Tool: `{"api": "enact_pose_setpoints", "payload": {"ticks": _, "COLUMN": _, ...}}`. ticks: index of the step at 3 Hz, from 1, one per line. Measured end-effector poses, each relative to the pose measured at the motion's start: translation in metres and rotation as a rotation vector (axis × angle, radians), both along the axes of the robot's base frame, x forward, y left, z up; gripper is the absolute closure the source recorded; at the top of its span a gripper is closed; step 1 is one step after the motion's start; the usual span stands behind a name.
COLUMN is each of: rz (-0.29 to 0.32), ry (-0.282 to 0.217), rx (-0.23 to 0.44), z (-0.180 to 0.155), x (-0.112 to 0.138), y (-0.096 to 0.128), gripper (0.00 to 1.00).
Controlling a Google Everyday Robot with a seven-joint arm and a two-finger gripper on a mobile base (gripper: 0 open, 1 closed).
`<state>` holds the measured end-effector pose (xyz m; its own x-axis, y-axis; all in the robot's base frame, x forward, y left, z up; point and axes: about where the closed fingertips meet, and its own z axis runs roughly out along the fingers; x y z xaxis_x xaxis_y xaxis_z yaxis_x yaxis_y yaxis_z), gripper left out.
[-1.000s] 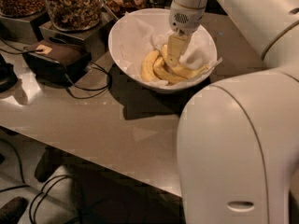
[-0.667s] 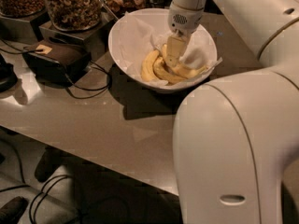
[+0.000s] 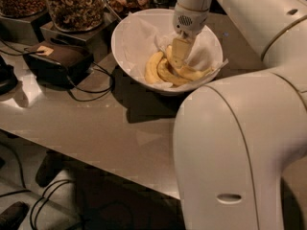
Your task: Pick banana from white bowl
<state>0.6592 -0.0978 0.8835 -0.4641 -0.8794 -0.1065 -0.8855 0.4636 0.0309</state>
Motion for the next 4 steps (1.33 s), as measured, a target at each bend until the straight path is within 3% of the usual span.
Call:
{"api": "enact_pose_setpoints", "payload": {"ticks": 1, "rz": 0.005, "ry": 0.002, "rx": 0.004, "z": 0.0, "x": 0.001, "y": 0.0, "gripper": 0.55}}
{"api": "enact_pose_setpoints", "payload": {"ticks": 2, "rz": 0.019, "ry": -0.014, "rx": 0.021, "z": 0.009, "x": -0.001, "y": -0.002, "gripper": 0.36}}
{"api": "enact_pose_setpoints", "payload": {"ticks": 4, "rz": 0.033, "ry": -0.025, "rx": 0.021, "z": 0.015, "x": -0.002, "y": -0.004, "gripper": 0.32}}
